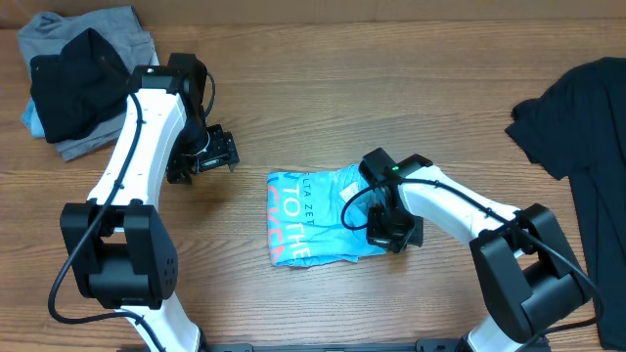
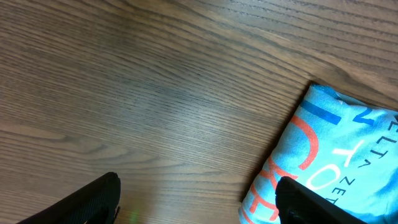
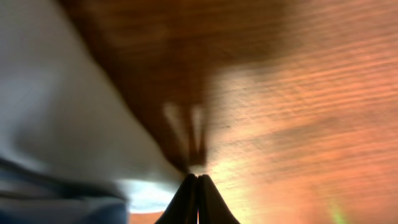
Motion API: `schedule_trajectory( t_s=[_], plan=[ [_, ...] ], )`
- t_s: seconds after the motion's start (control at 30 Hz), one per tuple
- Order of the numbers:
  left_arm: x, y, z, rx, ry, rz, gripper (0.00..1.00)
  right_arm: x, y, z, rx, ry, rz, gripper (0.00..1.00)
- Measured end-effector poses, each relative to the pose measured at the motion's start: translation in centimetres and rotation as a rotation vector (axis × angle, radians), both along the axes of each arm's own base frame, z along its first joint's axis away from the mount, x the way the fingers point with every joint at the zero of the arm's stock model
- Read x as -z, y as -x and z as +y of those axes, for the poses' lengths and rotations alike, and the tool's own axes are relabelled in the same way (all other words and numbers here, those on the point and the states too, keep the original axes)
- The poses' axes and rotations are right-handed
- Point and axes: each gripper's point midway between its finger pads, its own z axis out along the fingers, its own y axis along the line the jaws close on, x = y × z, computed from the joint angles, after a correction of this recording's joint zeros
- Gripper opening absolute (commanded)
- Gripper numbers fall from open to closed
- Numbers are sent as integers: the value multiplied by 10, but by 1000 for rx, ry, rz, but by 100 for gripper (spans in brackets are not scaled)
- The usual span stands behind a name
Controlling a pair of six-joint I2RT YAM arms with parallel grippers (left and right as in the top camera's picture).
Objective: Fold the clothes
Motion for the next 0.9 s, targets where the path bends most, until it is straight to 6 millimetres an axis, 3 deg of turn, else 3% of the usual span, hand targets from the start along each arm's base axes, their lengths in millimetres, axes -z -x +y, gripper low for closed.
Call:
schedule_trajectory(
  t_s=[0.13, 0.23, 0.33, 0.43, 0.5, 0.6, 0.7, 0.77, 0.9],
  plan=[
    [0, 0, 0, 0, 0, 0, 83, -9, 20, -20, 39, 104, 82, 4],
    [0, 0, 0, 0, 0, 0, 84, -24, 23, -27, 61, 155, 94, 4],
    [0, -1, 0, 0, 0, -2, 84, -65, 2, -21, 92, 132, -13, 12],
    [0, -1, 0, 0, 0, -3, 85, -108, -23, -8, 102, 46, -166, 34],
    [0, -1, 0, 0, 0, -5, 86, -139, -41, 2, 95, -32, -286, 42],
    [0, -2, -2, -1, 9, -10, 85, -171, -59, 15, 56, -134, -417, 41],
    [0, -2, -5, -1, 31, -9, 81, -169, -69, 24, 32, -171, -444, 36],
    [0, -2, -8, 2, 47, -8, 72, -162, -77, 34, 14, -205, -451, 32],
    [-2, -1, -22, 49, 127, -9, 29, -131, -80, 52, -30, -270, -397, 16]
  ],
)
